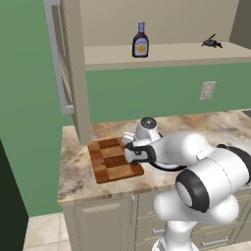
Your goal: Pick the fish from the plate and place it on the cutting board. Then pick the condiment bottle from the cabinet and place it next to the cutting board.
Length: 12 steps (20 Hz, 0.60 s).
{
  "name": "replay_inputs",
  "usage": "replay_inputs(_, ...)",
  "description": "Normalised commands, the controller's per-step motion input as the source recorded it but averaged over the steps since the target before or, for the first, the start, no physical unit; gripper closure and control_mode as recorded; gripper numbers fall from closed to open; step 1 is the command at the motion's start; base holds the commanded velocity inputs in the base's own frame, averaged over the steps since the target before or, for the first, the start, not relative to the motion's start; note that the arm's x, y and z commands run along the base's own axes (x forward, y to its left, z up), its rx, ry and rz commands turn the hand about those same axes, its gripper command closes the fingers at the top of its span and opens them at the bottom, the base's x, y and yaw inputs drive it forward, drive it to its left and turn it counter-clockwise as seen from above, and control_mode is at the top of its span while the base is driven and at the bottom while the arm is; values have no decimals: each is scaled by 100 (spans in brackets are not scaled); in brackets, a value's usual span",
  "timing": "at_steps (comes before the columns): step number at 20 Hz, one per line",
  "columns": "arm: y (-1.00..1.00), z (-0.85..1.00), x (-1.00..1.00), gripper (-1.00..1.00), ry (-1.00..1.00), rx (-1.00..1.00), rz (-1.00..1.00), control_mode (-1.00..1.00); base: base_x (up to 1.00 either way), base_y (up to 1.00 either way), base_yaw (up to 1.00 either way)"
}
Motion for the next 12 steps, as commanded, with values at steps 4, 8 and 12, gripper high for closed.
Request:
replay_inputs(4, 34, 0, 0, 100, 0, 0, 0, -100, 0, 0, 0)
replay_inputs(8, 34, 0, 0, 100, 0, 0, 0, -100, 0, 0, 0)
replay_inputs(12, 33, 0, 0, 100, 0, 0, 0, -100, 0, 0, 0)
